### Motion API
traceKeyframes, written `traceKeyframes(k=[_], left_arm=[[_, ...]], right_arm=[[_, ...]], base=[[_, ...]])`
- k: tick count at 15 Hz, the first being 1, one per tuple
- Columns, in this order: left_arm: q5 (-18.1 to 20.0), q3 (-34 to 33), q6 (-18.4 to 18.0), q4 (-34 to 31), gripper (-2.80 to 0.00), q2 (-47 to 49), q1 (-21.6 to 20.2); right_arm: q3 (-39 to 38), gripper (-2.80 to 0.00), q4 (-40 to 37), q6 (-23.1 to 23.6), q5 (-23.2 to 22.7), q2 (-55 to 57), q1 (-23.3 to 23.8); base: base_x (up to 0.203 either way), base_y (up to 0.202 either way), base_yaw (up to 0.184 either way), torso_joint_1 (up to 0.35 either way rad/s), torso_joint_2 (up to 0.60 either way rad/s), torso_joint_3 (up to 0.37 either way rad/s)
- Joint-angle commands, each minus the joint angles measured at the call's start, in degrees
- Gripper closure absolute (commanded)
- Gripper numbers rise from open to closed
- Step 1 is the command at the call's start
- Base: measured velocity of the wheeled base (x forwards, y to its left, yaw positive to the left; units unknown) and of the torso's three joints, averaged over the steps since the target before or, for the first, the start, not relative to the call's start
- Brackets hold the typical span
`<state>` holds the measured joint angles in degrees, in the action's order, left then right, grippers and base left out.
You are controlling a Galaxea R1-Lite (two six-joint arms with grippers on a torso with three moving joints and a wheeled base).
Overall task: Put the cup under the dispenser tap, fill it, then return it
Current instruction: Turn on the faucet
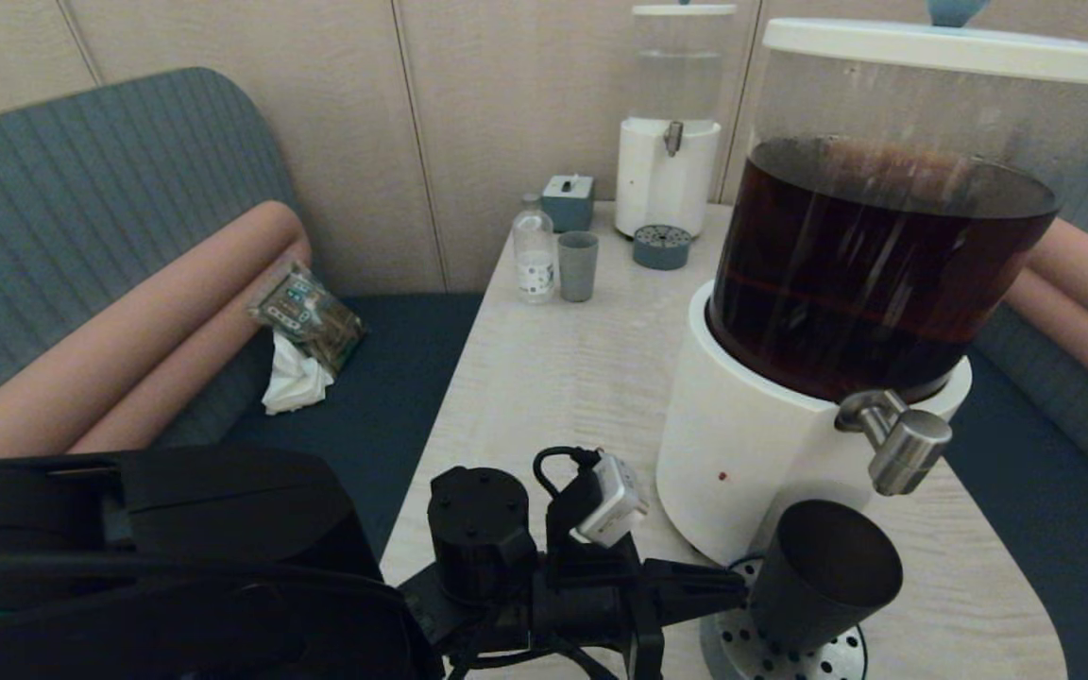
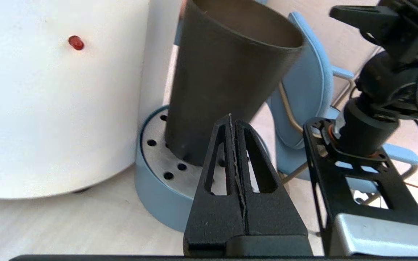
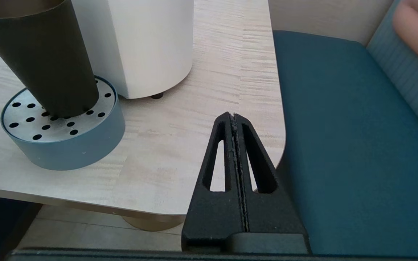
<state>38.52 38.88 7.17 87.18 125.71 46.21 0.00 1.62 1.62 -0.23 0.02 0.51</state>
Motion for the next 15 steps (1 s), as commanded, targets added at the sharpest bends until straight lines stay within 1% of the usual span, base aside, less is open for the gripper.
traceKeyframes(k=[1, 5, 15], left_arm=[[0.2, 1.6, 0.1, 0.5, 0.00, 2.0, 0.0], [0.1, 4.3, 0.7, 0.5, 0.00, 3.8, 0.2], [-0.1, 4.9, 1.1, 0.5, 0.00, 3.8, 0.8]], right_arm=[[-0.5, 0.00, 0.0, 0.0, 0.0, 0.0, 0.0], [-0.5, 0.00, 0.0, 0.0, 0.0, 0.0, 0.0], [-0.5, 0.00, 0.0, 0.0, 0.0, 0.0, 0.0]], base=[[0.000, 0.000, 0.000, 0.000, 0.00, 0.000], [0.000, 0.000, 0.000, 0.000, 0.00, 0.000], [0.000, 0.000, 0.000, 0.000, 0.00, 0.000]])
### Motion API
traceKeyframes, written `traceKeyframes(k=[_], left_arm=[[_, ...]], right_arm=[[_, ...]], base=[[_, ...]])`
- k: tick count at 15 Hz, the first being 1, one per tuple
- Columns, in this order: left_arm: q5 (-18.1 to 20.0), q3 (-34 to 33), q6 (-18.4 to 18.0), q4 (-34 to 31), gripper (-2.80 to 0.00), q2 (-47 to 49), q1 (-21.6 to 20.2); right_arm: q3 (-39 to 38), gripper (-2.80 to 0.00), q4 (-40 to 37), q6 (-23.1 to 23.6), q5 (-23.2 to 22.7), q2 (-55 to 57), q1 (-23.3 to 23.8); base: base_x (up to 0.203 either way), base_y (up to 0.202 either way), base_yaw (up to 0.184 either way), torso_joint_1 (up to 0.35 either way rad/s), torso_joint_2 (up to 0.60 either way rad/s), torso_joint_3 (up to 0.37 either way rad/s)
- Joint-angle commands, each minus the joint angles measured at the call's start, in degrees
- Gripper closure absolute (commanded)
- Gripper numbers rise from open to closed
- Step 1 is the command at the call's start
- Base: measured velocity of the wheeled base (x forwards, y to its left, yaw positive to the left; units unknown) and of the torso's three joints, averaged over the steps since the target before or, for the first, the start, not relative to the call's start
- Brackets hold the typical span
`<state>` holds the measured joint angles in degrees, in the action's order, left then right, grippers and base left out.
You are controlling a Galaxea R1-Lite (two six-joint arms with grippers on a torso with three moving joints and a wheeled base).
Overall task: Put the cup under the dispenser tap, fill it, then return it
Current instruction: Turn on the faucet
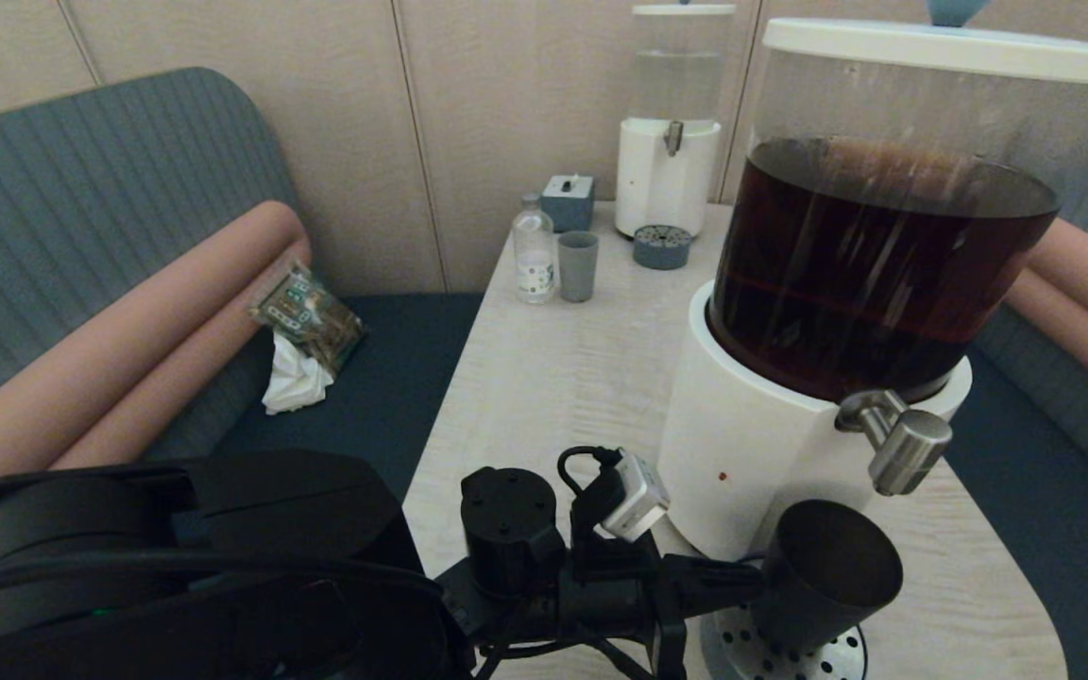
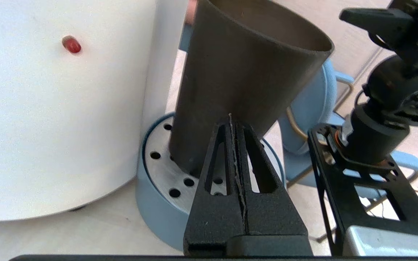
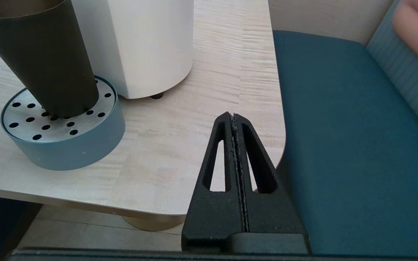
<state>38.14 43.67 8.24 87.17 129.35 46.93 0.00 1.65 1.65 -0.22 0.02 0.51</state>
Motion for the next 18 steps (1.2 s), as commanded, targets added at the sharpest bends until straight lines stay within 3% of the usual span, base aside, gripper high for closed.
traceKeyframes(k=[1, 18], left_arm=[[-0.4, 0.4, 0.1, 0.5, 0.00, 0.2, 0.1], [-0.5, 0.6, 0.5, 0.5, 0.00, 0.6, 0.4]], right_arm=[[-0.5, 0.00, 0.0, 0.0, 0.0, 0.0, -0.1], [-0.5, 0.00, 0.0, 0.0, 0.0, 0.0, 0.0]], base=[[0.000, 0.000, 0.000, 0.000, 0.00, 0.000], [0.000, 0.000, 0.000, 0.000, 0.00, 0.000]])
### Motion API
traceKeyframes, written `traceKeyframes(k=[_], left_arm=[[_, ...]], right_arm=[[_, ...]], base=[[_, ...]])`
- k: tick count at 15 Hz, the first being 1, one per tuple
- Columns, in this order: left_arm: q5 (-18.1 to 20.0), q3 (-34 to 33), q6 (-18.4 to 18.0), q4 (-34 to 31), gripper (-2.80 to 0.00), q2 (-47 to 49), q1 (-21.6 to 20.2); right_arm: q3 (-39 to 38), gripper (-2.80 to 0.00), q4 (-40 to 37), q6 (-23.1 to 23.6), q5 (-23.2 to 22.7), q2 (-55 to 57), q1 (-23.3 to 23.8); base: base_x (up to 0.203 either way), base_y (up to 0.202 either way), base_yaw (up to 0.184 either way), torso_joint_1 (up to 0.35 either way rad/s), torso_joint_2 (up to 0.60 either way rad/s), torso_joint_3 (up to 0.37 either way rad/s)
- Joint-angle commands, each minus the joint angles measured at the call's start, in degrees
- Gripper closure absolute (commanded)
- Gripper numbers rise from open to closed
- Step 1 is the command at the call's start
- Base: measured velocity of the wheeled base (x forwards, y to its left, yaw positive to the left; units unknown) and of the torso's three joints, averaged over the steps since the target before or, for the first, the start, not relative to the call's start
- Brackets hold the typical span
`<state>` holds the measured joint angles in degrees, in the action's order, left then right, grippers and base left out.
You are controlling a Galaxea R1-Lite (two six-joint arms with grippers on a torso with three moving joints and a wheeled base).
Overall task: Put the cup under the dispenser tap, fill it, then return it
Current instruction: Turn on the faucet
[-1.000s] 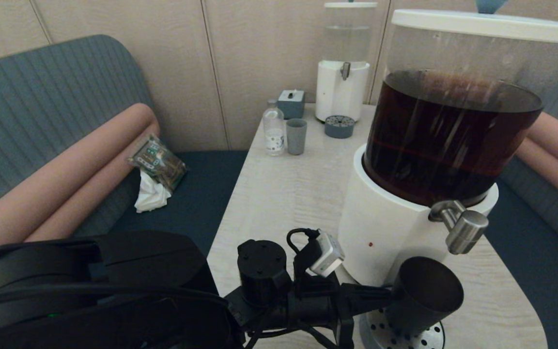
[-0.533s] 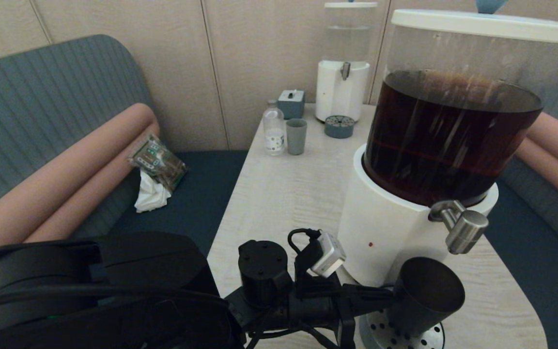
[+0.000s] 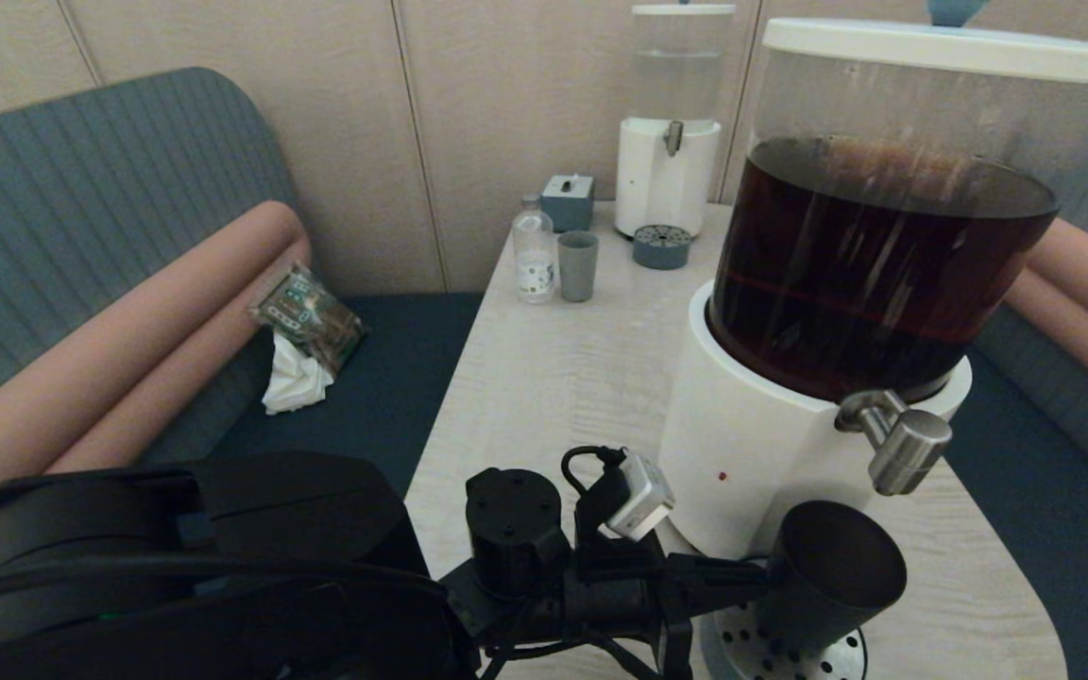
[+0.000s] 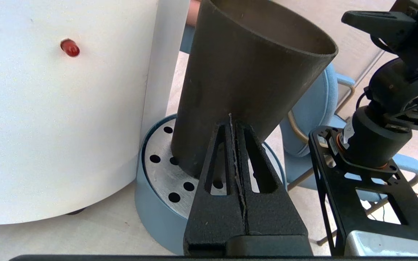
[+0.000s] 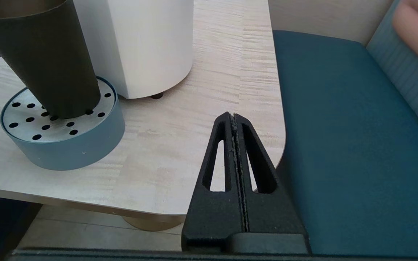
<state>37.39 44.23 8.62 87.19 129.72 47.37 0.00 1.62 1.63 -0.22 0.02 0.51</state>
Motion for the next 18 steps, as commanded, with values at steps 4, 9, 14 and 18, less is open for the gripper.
traceKeyframes(k=[4, 9, 14, 18], left_arm=[[0.4, 0.9, 0.1, 0.5, 0.00, 1.0, 0.0], [0.5, 1.0, 0.1, 0.5, 0.00, 1.3, 0.0], [0.4, 0.3, 0.0, 0.5, 0.00, 1.2, -0.2], [0.2, -2.4, 0.0, 0.5, 0.00, -1.6, -1.5]], right_arm=[[-0.5, 0.00, 0.0, 0.0, 0.0, 0.0, 0.0], [-0.5, 0.00, 0.0, 0.0, 0.0, 0.0, 0.0], [-0.5, 0.00, 0.0, 0.0, 0.0, 0.0, 0.0], [-0.5, 0.00, 0.0, 0.0, 0.0, 0.0, 0.0]], base=[[0.000, 0.000, 0.000, 0.000, 0.00, 0.000], [0.000, 0.000, 0.000, 0.000, 0.00, 0.000], [0.000, 0.000, 0.000, 0.000, 0.00, 0.000], [0.000, 0.000, 0.000, 0.000, 0.00, 0.000]])
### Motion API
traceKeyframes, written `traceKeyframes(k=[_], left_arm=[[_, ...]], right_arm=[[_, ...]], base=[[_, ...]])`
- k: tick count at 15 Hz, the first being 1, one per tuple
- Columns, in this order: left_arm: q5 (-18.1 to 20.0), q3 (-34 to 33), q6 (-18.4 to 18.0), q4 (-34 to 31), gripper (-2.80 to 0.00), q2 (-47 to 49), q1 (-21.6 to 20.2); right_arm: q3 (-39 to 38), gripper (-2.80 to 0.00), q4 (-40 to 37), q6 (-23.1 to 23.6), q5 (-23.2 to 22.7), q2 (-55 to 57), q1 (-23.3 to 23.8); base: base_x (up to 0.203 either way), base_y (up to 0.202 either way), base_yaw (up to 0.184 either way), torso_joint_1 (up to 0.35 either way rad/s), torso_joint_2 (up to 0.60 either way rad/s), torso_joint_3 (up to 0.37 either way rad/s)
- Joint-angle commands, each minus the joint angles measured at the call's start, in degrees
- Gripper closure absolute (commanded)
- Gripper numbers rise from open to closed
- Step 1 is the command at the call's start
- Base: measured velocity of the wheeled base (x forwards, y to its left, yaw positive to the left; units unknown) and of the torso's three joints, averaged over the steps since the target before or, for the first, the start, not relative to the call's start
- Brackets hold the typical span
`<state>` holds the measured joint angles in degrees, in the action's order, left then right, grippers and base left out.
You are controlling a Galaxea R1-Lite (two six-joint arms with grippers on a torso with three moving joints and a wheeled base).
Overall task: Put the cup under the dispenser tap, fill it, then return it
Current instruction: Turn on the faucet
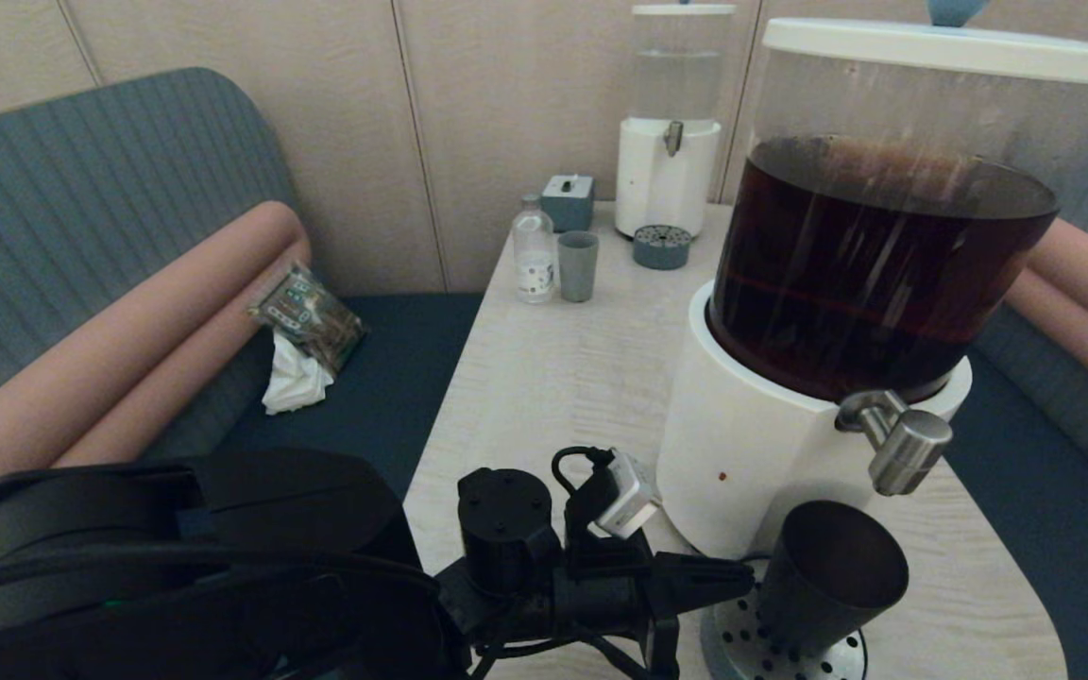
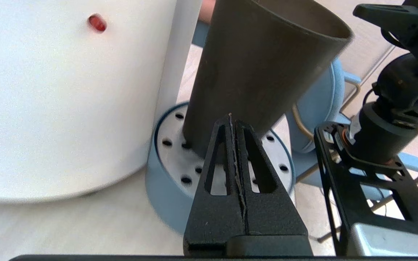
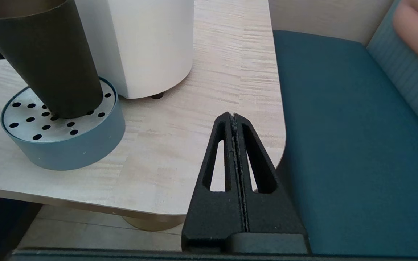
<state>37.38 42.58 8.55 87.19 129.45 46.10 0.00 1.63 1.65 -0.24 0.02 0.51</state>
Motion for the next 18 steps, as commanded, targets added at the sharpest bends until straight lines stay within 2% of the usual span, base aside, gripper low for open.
traceKeyframes(k=[1, 4, 7, 10, 12, 14, 16, 18], left_arm=[[0.2, -2.3, 0.1, 0.5, 0.00, -2.8, -0.6], [-1.6, -7.9, 0.2, 0.5, 0.00, -8.4, -2.4], [-7.2, -12.7, 1.7, 0.5, 0.00, -17.2, -4.6], [-12.9, -14.3, 3.7, 0.5, 0.00, -28.0, -9.3], [-15.4, -15.6, 6.1, 0.5, 0.00, -36.2, -15.3], [-16.0, -16.8, 8.5, 0.5, 0.00, -45.5, -24.5], [-14.8, -17.8, 10.2, -1.2, 0.00, -55.9, -33.0], [-12.6, -18.7, 11.1, -7.3, 0.00, -67.3, -40.5]], right_arm=[[-0.5, 0.00, 0.0, 0.0, 0.0, 0.0, -0.1], [-0.5, 0.00, 0.0, 0.0, 0.0, 0.0, -0.1], [-0.5, 0.00, 0.0, 0.0, 0.0, 0.0, 0.0], [-0.5, 0.00, 0.0, 0.0, 0.0, 0.0, 0.0], [-0.5, 0.00, 0.0, 0.0, 0.0, 0.0, 0.0], [-0.5, 0.00, 0.0, 0.0, 0.0, 0.0, 0.0], [-0.5, 0.00, 0.0, 0.0, 0.0, 0.0, -0.1], [-0.5, 0.00, 0.0, 0.0, 0.0, 0.0, 0.0]], base=[[0.000, 0.000, 0.000, 0.000, 0.00, 0.000], [0.000, 0.000, 0.000, 0.000, 0.00, 0.000], [0.000, 0.000, 0.000, 0.000, 0.00, 0.000], [0.000, 0.000, 0.000, 0.000, 0.00, 0.000], [0.000, 0.000, 0.000, 0.000, 0.00, 0.000], [0.000, 0.000, 0.000, 0.000, 0.00, 0.000], [0.000, 0.000, 0.000, 0.000, 0.00, 0.000], [0.000, 0.000, 0.000, 0.000, 0.00, 0.000]])
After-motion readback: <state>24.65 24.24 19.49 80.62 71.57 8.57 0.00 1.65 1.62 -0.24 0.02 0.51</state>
